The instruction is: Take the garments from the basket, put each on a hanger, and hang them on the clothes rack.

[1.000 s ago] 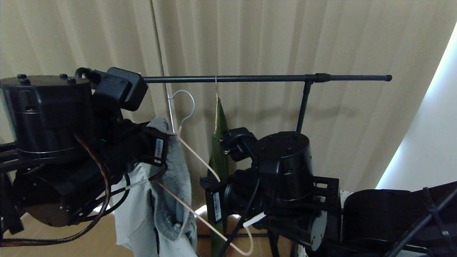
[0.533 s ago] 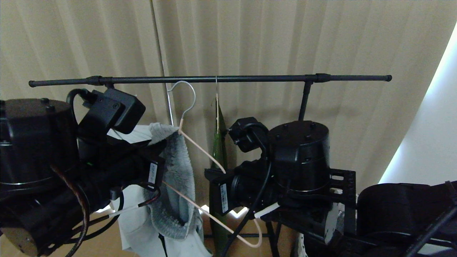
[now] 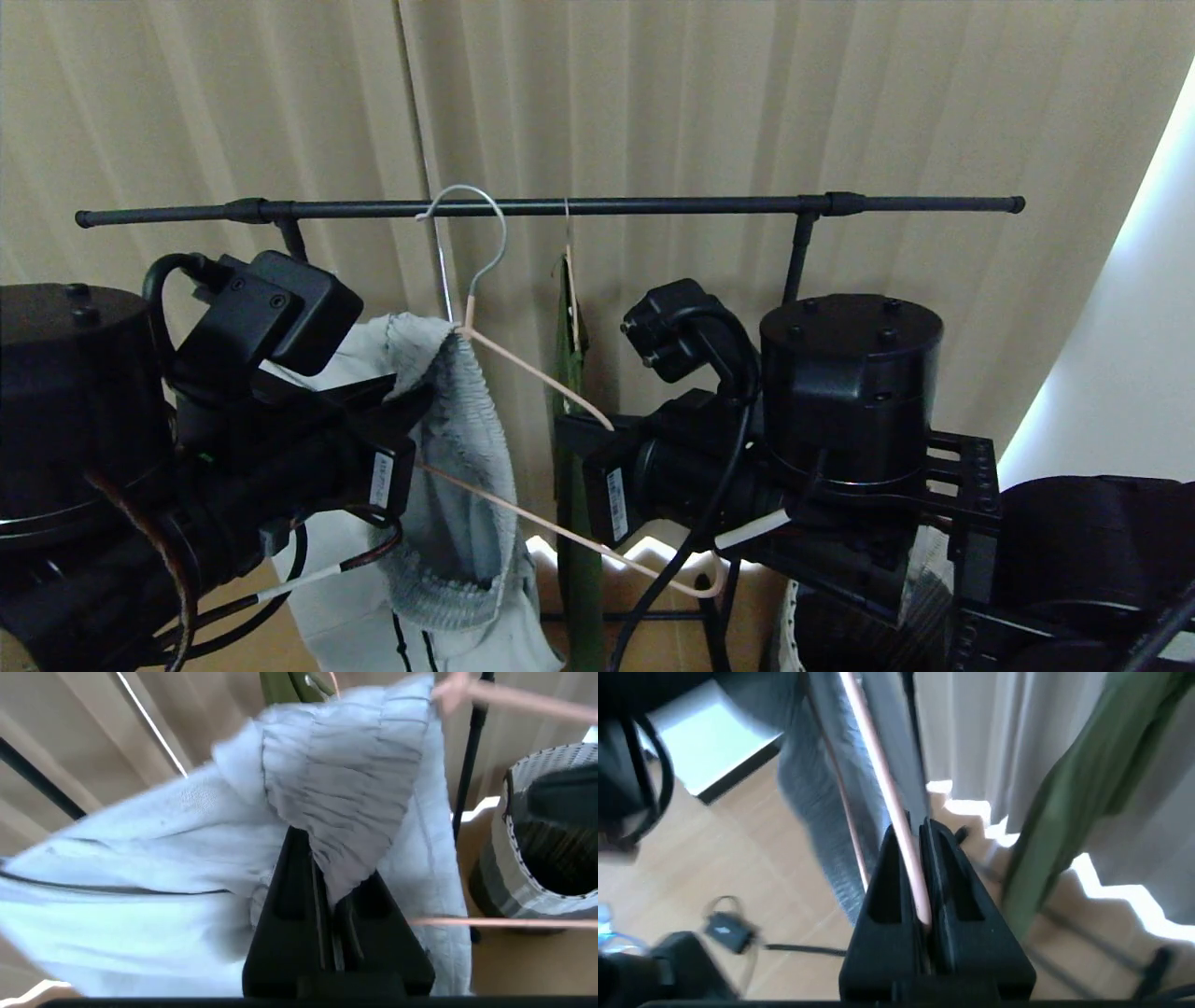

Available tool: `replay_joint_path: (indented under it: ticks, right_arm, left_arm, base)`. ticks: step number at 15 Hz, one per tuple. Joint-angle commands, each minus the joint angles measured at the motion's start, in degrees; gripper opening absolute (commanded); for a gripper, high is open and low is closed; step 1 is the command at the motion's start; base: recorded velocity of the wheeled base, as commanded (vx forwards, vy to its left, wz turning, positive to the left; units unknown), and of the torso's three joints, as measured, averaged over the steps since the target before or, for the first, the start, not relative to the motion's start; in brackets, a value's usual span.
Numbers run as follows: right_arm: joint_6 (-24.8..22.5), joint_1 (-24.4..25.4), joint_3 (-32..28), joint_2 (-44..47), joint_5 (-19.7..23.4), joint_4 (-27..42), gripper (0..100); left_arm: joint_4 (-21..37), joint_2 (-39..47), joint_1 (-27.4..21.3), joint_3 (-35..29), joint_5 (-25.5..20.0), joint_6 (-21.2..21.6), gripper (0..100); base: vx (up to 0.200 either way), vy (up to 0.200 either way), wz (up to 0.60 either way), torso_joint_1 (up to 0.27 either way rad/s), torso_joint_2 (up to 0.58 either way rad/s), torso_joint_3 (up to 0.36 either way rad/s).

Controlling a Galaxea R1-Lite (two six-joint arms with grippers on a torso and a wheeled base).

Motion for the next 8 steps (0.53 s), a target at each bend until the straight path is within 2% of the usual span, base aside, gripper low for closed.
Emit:
replay_joint_path:
  ticks: [1,3,4,5,8]
  right_arm:
    - [-0.8,0.0,0.8,-0.7,0.1,-1.1,0]
    - [-2.3,-0.1,1.0,-0.9,0.0,-2.0,0]
    - [-2.7,-0.1,1.1,-1.1,0.1,-2.2,0]
    - [-3.6,-0.8,1.1,-1.6,0.1,-2.2,0]
    - [-4.8,-3.0,2.0,-2.9,0.2,-2.2,0]
  left_arm:
    - [-0.1,-0.5,-0.7,0.0,0.0,0.0,100]
    - [-0.2,-1.5,-1.3,0.3,-1.2,0.1,100]
    - [-0.2,-2.3,-1.3,0.5,-3.3,0.0,100]
    - [-0.1,-5.0,-1.2,1.7,-8.1,0.0,100]
    - [0.0,-8.9,-0.9,4.7,-10.4,1.2,100]
  base:
    - [0.000,0.000,0.00,0.000,0.00,0.000]
    - [0.000,0.000,0.00,0.000,0.00,0.000]
    - [0.000,0.000,0.00,0.000,0.00,0.000]
    - [0.000,0.000,0.00,0.000,0.00,0.000]
    - [0.000,0.000,0.00,0.000,0.00,0.000]
